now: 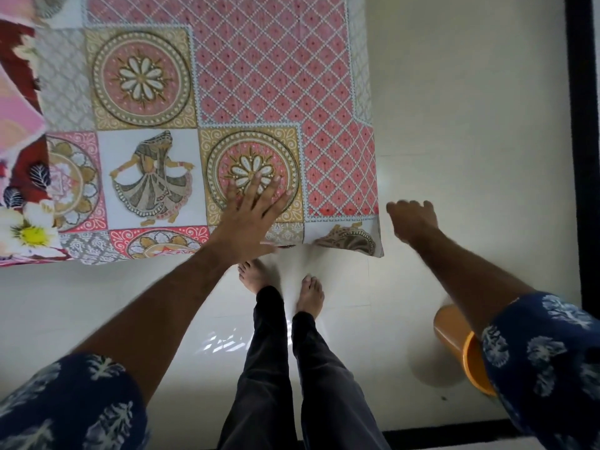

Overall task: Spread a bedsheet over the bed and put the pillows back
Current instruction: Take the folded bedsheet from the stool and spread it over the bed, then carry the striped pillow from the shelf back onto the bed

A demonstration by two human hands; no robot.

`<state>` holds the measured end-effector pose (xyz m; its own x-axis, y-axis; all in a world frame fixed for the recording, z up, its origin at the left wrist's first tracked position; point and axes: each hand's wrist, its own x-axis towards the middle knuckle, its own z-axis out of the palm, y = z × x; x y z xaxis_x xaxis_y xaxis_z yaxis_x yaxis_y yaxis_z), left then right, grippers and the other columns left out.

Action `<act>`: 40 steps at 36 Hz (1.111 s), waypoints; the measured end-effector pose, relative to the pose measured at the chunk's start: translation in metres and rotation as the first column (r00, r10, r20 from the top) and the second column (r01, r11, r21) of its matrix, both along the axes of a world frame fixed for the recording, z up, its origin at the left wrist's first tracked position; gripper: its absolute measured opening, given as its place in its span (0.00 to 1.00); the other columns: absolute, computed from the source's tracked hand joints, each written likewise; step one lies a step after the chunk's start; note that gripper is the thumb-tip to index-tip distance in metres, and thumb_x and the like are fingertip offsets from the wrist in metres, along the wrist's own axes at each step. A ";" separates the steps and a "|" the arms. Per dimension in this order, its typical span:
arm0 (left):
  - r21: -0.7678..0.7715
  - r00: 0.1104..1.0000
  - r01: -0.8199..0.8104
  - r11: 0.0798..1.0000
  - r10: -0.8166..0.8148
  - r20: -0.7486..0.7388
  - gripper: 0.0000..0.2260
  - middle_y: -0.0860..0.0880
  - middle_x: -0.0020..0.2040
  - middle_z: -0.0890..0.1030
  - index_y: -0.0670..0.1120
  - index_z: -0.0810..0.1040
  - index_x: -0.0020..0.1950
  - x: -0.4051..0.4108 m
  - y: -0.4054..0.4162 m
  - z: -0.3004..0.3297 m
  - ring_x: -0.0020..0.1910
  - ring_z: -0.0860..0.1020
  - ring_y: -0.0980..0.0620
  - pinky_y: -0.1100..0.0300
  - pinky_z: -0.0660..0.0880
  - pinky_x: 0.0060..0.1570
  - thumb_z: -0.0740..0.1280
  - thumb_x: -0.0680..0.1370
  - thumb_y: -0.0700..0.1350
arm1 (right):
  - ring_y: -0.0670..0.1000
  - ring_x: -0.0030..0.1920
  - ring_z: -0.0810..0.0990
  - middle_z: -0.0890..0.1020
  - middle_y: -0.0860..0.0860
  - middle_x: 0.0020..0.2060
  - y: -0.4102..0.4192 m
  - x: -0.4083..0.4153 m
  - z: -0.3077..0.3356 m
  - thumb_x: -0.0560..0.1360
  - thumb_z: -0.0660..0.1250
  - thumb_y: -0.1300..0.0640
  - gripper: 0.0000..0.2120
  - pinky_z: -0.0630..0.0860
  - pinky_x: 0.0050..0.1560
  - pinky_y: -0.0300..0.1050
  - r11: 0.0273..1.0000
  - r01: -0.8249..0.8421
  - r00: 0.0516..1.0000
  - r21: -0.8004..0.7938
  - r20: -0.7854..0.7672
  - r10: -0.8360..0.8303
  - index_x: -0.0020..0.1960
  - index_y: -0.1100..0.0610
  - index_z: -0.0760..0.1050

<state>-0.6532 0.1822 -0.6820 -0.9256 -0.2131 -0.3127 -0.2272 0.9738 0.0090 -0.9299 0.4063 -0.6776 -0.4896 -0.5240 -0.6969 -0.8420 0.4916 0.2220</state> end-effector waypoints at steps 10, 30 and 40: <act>0.005 0.951 -0.306 0.952 0.305 -0.055 0.32 0.43 0.84 0.50 0.49 0.50 0.84 0.008 -0.039 -0.007 0.82 0.48 0.38 0.29 0.42 0.73 0.48 0.82 0.62 | 0.62 0.82 0.52 0.53 0.61 0.82 -0.118 0.045 0.004 0.84 0.48 0.45 0.32 0.52 0.79 0.67 0.665 -0.100 0.959 -0.741 0.106 0.263 0.82 0.61 0.52; 0.241 0.938 -0.340 0.909 0.307 0.165 0.22 0.45 0.73 0.71 0.48 0.66 0.76 0.023 -0.082 0.120 0.69 0.72 0.43 0.46 0.71 0.64 0.57 0.84 0.54 | 0.61 0.70 0.72 0.70 0.58 0.73 -0.216 0.075 0.122 0.82 0.64 0.49 0.29 0.74 0.66 0.58 0.892 -0.362 0.820 -0.270 0.364 0.443 0.79 0.56 0.61; 0.051 0.834 -0.550 0.834 0.551 -0.008 0.24 0.46 0.80 0.62 0.48 0.63 0.79 0.062 -0.133 0.225 0.80 0.59 0.44 0.38 0.57 0.76 0.56 0.84 0.54 | 0.61 0.79 0.59 0.57 0.58 0.81 -0.305 0.099 0.238 0.81 0.64 0.47 0.35 0.59 0.78 0.59 0.727 -0.487 0.780 -0.485 0.133 0.611 0.82 0.57 0.53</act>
<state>-0.5910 0.0491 -0.4568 -0.6660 -0.6759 -0.3156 -0.7250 0.6861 0.0605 -0.8312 0.1012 -0.4398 0.1470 -0.8985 -0.4136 -0.9835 -0.0881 -0.1581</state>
